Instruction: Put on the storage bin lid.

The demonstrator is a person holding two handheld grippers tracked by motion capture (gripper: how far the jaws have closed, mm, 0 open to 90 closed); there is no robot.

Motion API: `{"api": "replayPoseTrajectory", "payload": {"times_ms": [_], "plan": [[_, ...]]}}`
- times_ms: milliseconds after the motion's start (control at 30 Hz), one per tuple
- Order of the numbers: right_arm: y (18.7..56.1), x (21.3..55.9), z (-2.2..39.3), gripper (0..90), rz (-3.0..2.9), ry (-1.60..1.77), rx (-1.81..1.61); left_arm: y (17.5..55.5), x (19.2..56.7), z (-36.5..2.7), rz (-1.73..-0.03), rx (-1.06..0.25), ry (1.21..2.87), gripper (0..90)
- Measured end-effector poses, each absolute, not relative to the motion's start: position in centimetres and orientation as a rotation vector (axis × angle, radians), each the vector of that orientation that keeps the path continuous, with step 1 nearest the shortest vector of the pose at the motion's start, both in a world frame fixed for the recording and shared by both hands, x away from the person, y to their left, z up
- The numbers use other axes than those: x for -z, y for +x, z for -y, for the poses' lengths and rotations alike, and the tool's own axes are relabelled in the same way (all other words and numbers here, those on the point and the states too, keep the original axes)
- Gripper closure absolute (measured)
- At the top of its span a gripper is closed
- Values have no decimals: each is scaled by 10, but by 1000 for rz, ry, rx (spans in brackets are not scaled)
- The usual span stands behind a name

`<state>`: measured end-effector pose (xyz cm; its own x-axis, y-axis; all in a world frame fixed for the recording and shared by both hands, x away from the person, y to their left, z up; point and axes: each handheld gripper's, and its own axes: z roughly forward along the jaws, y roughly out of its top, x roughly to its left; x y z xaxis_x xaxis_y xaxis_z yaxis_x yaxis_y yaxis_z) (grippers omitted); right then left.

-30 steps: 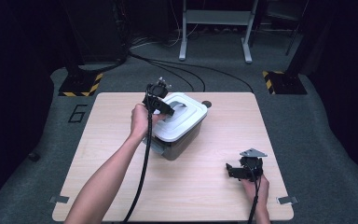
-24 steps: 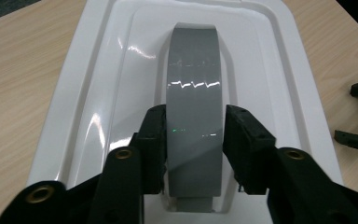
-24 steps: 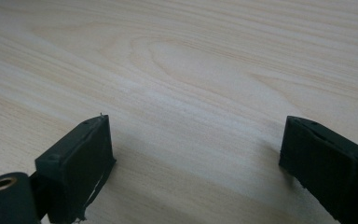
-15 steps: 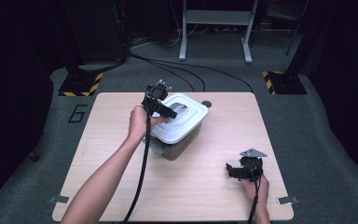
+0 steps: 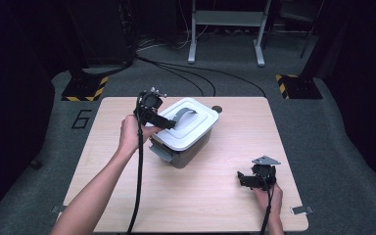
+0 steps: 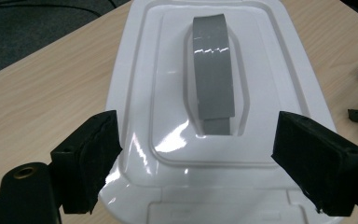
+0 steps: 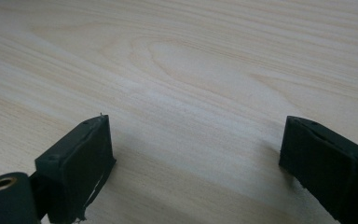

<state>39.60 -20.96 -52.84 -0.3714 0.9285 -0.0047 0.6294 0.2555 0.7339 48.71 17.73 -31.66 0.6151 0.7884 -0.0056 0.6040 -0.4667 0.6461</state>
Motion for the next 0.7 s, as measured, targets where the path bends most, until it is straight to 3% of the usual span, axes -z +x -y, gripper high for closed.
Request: {"api": "replayPoseTrajectory", "payload": {"times_ms": [700], "plan": [[396, 528, 209, 83, -2092, 1417, -909, 436, 351, -278, -1197, -510, 2124, 92]]}}
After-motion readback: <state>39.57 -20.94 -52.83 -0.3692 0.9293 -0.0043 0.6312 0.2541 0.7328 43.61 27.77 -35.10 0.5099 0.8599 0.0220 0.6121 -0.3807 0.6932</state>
